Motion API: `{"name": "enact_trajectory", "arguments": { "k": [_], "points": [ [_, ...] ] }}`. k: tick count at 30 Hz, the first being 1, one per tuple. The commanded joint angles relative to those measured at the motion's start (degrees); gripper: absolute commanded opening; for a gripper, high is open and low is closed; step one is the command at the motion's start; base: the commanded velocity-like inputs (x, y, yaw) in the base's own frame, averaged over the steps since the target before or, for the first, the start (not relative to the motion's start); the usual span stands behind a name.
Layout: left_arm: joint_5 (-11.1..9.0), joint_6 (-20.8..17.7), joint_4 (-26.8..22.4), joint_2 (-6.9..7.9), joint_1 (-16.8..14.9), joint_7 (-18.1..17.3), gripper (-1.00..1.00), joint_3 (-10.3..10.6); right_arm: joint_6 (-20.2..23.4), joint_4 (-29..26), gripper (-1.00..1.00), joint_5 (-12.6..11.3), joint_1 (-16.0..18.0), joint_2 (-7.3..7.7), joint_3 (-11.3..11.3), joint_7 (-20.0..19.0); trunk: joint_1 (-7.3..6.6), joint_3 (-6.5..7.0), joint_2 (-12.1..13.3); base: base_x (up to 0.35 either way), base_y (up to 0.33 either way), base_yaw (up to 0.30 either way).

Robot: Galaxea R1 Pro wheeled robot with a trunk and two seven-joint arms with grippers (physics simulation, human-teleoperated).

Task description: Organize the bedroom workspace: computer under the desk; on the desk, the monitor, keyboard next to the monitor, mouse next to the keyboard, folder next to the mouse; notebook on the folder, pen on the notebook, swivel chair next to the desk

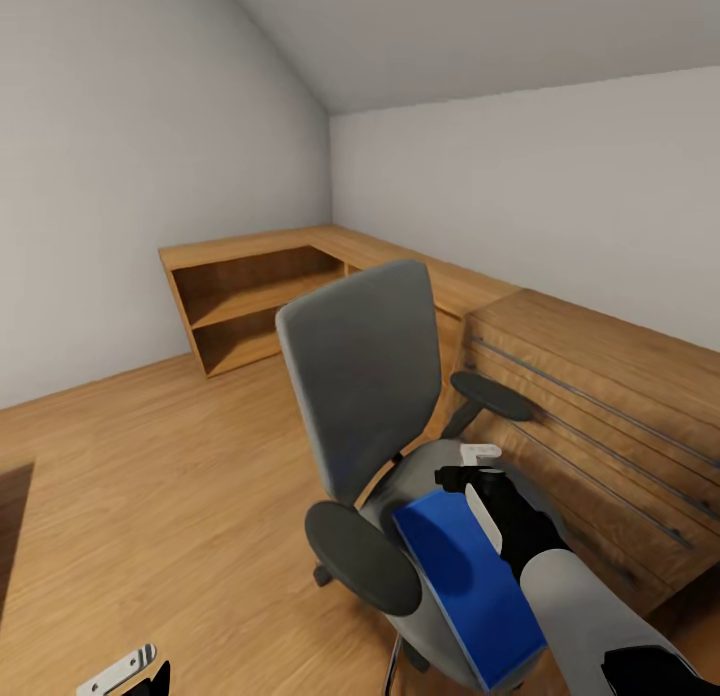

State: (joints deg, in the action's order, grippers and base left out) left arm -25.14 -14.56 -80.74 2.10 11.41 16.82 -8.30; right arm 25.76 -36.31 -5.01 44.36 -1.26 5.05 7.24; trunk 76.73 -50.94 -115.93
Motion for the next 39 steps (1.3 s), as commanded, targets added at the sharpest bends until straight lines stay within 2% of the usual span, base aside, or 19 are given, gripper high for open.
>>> {"name": "enact_trajectory", "arguments": {
  "k": [1, 7, 30, 39],
  "points": [
    [-0.5, -0.2, -0.1, 0.04, 0.0, 0.3, 1.00, 0.0, 0.3, -0.1, 1.00, -0.5, 0.0, 0.03, 0.3, 0.5, 0.22, -0.23, -0.4, 0.000, 0.000, 0.000],
    [-0.5, -0.2, -0.1, 0.01, 0.0, 0.3, 1.00, 0.0, 0.3, -0.1, 1.00, -0.5, 0.0, 0.03, 0.3, 0.5, 1.54, -1.30, -2.8, 0.000, 0.000, 0.000],
    [-0.4, 0.1, 2.0, 0.01, 0.0, 0.2, 1.00, 0.1, 0.3, -0.1, 1.00, -0.5, 0.0, 0.03, 0.3, 0.5, 1.54, -1.30, -2.8, -0.001, 0.000, 0.000],
    [-0.4, 0.1, 2.2, 0.08, 0.0, 0.2, 1.00, 0.0, 0.3, -0.1, 1.00, -0.5, 0.0, 0.03, 0.3, 0.5, 1.54, -1.30, -2.8, -0.145, 0.000, 0.000]
  ]
}}
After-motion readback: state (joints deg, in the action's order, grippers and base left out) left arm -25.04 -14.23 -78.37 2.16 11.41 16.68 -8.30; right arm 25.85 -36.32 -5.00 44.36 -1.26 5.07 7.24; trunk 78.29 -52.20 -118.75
